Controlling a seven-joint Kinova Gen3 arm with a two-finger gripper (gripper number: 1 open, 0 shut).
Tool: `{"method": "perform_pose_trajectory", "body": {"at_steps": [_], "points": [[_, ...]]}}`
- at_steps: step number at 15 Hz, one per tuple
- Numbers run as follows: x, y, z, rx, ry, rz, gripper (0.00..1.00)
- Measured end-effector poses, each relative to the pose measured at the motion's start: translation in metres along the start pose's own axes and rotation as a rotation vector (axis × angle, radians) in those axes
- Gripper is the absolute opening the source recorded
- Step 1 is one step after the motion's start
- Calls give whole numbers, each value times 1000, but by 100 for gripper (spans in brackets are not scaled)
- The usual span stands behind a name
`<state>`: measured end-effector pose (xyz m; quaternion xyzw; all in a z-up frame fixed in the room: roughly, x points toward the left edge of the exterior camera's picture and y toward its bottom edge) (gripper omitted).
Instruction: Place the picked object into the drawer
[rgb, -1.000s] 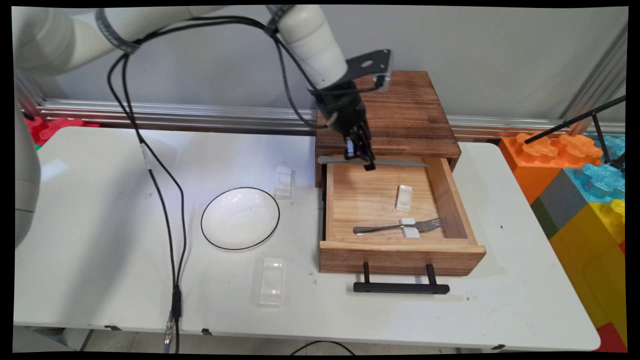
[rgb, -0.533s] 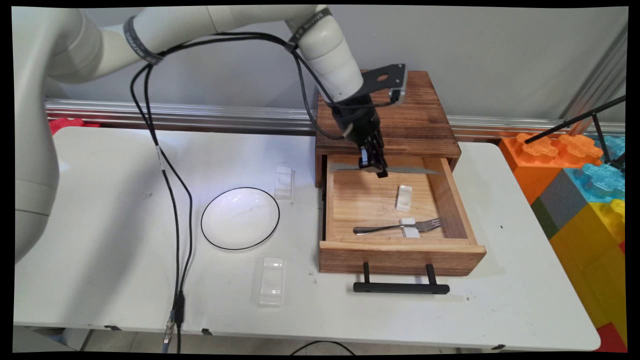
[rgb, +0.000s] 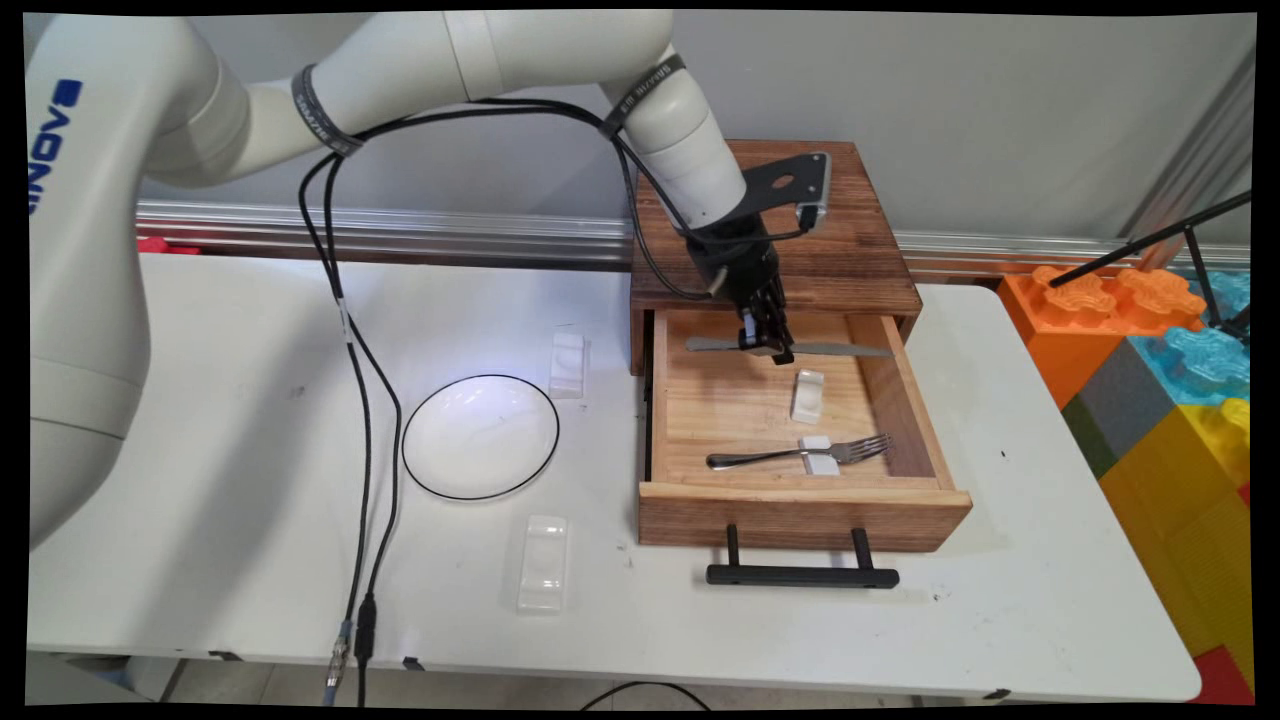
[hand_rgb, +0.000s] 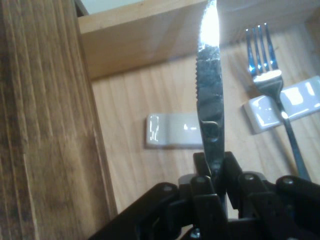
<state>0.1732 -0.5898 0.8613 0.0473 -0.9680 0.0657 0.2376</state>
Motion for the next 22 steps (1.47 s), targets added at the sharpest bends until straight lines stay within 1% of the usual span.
{"method": "perform_pose_trajectory", "body": {"at_steps": [9, 13, 22], "points": [[-22, -4, 28, -7, -20, -13, 0], [-29, -4, 39, -13, -12, -20, 0], [-36, -1, 57, -20, 15, -30, 0]]}}
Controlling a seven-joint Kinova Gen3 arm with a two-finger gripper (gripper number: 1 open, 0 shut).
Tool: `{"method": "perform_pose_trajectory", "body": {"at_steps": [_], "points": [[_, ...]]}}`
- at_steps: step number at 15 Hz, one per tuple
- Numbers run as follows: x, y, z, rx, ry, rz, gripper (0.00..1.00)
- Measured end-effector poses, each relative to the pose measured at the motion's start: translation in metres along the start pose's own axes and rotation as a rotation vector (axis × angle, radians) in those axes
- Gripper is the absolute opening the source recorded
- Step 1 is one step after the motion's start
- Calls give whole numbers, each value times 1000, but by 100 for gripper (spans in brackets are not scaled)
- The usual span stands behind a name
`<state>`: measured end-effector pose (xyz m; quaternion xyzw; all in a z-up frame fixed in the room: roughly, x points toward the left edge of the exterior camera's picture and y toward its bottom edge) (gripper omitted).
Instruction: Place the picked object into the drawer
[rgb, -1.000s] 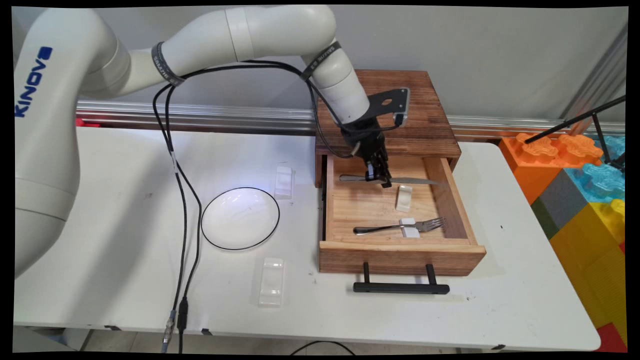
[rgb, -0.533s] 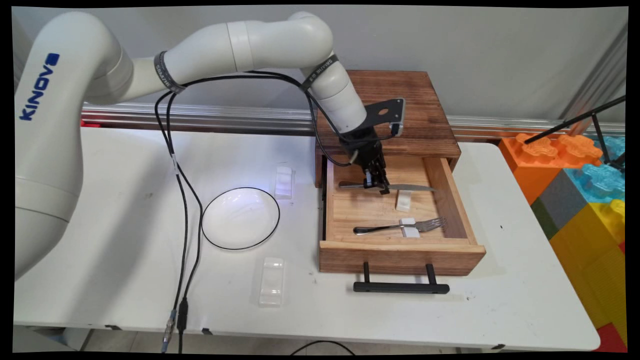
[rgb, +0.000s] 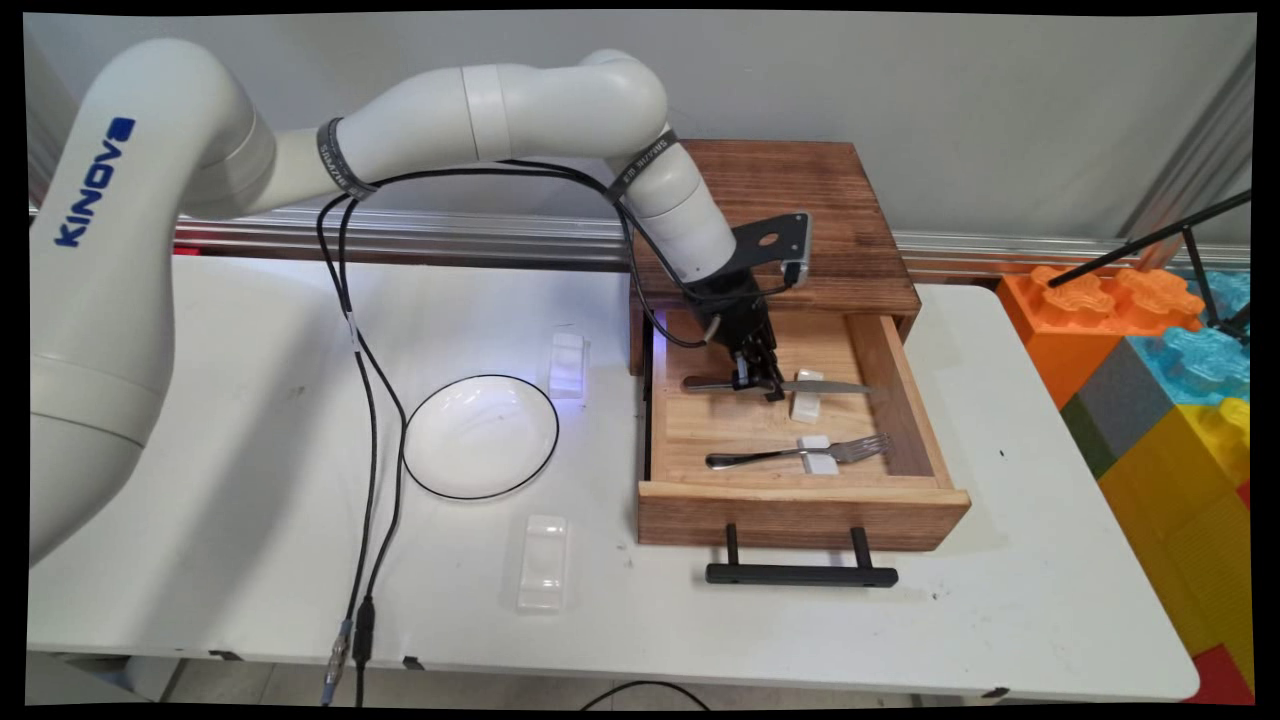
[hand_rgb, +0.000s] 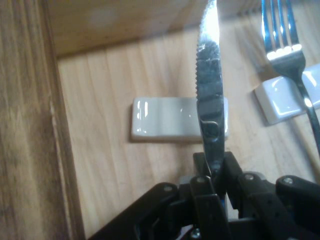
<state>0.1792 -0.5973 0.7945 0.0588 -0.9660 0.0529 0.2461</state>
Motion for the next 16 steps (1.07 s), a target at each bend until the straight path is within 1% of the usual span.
{"method": "perform_pose_trajectory", "body": {"at_steps": [7, 8, 16], "points": [[-4, 0, 9, 3, 8, 4, 0], [-4, 0, 10, 4, 11, 5, 100], [-1, 3, 8, 6, 28, 10, 100]]}}
